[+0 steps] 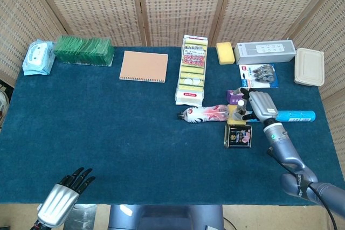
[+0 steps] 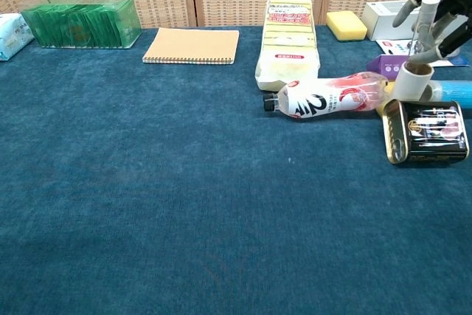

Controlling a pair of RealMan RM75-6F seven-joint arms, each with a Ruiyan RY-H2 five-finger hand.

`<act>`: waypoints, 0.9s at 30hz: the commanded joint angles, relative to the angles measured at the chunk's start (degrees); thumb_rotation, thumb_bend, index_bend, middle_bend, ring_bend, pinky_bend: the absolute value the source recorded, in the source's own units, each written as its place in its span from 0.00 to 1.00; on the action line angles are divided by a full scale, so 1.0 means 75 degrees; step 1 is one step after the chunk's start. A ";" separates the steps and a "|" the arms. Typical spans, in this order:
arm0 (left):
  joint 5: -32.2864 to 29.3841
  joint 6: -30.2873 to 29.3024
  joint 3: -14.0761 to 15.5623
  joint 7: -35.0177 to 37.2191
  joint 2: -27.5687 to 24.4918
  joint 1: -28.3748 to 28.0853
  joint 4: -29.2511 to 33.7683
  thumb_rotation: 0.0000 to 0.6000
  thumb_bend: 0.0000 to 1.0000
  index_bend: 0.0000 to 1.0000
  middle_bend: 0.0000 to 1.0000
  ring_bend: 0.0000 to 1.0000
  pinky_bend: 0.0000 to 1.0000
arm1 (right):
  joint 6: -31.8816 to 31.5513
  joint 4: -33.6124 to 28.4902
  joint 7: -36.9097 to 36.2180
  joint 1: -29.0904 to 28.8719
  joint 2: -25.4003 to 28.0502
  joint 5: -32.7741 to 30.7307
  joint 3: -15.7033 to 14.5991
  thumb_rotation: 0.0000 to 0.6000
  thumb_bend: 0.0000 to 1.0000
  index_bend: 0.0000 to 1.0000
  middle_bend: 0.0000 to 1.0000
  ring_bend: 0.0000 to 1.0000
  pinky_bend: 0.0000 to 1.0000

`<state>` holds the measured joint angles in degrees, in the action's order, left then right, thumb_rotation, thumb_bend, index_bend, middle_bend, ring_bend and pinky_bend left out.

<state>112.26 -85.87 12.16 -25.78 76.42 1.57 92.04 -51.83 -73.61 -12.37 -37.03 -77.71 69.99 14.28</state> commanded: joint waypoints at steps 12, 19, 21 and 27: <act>0.0041 -0.0040 0.0014 0.0025 -0.0014 0.0004 -0.0003 1.00 0.28 0.22 0.18 0.16 0.39 | -0.0363 0.0132 -0.0171 0.0131 0.0089 0.0271 -0.0040 1.00 0.25 0.28 0.28 0.24 0.29; 0.0071 -0.0090 0.0001 0.0072 -0.0052 -0.0008 -0.0002 1.00 0.28 0.22 0.18 0.16 0.39 | -0.0735 0.0011 -0.0246 0.0318 0.0246 0.0553 -0.0143 1.00 0.25 0.28 0.28 0.24 0.28; 0.0098 -0.0102 0.0001 0.0101 -0.0071 -0.0024 -0.0004 1.00 0.28 0.22 0.18 0.16 0.39 | -0.0929 -0.0062 -0.0244 0.0418 0.0321 0.0673 -0.0192 1.00 0.25 0.28 0.28 0.24 0.28; 0.0293 -0.0106 0.0061 0.0291 -0.0202 -0.0141 -0.0024 1.00 0.28 0.22 0.18 0.16 0.39 | -0.1674 -0.0211 -0.0123 0.1009 0.0771 0.0911 -0.0444 1.00 0.25 0.28 0.28 0.23 0.27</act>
<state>114.22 -86.62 12.49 -23.84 75.11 0.69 91.90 -63.19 -74.47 -13.49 -30.88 -73.27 76.26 11.72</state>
